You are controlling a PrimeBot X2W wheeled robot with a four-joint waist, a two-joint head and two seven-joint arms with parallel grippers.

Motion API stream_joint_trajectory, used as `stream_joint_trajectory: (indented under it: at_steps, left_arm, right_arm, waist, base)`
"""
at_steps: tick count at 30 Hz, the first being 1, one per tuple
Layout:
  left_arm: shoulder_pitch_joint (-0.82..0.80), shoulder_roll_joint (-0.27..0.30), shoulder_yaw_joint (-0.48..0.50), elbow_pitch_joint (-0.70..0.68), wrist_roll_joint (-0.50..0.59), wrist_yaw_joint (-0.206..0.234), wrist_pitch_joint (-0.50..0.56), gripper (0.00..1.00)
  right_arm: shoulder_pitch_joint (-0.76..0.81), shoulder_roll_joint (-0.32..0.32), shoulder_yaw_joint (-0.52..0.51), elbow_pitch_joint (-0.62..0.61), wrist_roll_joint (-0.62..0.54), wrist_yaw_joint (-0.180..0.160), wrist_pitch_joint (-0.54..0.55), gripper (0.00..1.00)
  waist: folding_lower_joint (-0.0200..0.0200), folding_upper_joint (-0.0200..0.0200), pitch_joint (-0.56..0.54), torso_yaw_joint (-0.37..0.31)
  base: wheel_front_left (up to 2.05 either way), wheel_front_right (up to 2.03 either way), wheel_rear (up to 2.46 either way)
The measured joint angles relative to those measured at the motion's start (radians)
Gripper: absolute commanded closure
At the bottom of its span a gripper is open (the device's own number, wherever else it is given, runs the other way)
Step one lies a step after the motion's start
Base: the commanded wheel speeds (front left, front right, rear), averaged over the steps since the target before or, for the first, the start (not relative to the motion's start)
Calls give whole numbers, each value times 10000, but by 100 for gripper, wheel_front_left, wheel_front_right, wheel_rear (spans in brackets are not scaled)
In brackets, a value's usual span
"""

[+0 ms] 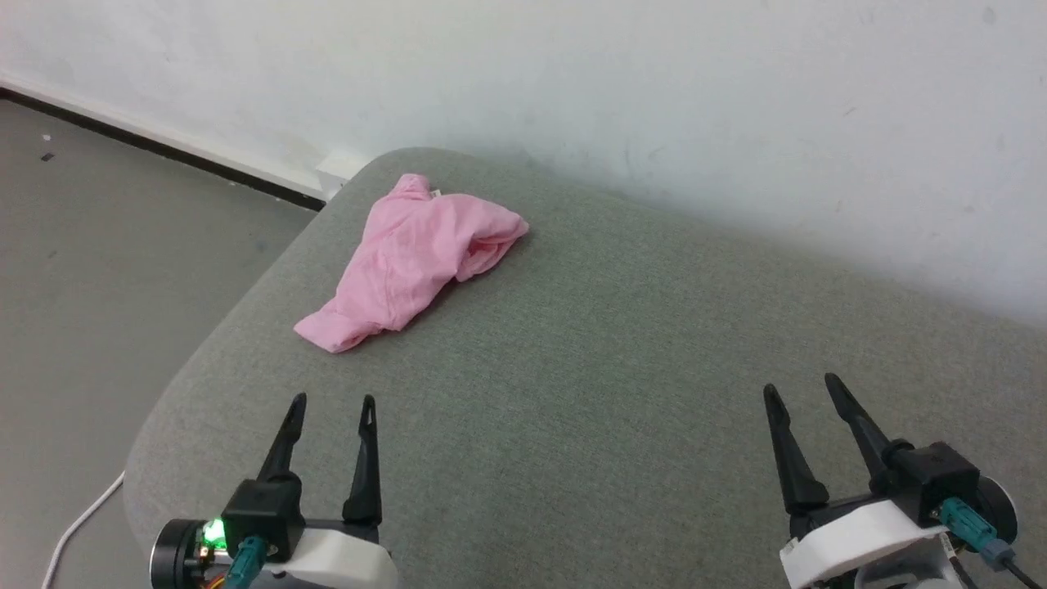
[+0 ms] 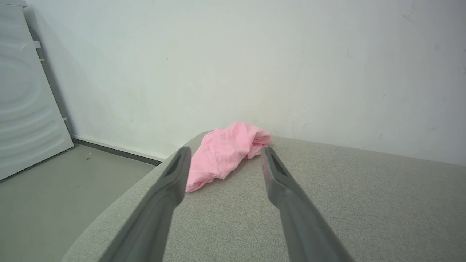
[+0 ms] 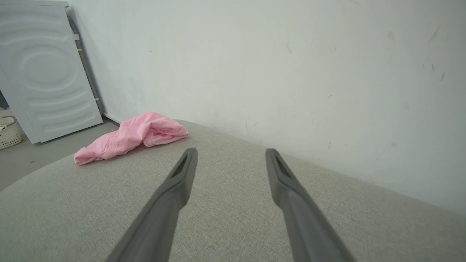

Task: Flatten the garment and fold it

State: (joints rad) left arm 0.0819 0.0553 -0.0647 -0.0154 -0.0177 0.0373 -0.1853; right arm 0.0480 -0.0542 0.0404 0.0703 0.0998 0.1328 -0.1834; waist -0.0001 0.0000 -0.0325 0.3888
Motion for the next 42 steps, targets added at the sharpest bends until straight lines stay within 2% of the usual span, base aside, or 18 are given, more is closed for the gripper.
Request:
stream_joint_trajectory:
  at_steps: [34, 42]
  left_arm:
    - [291, -6, -355, -224, -88, 341, -704, 0]
    - [392, -19, -376, -232, -142, 341, -708, 0]
  right_arm:
    - [60, 6, 142, 245, 274, 0, -675, 0]
    - [77, 8, 69, 251, 274, 0, -736, 0]
  waist:
    - [1, 0, 3, 1429]
    - [2, 0, 21, 1394]
  base:
    - [0, 0, 0]
    - [0, 0, 0]
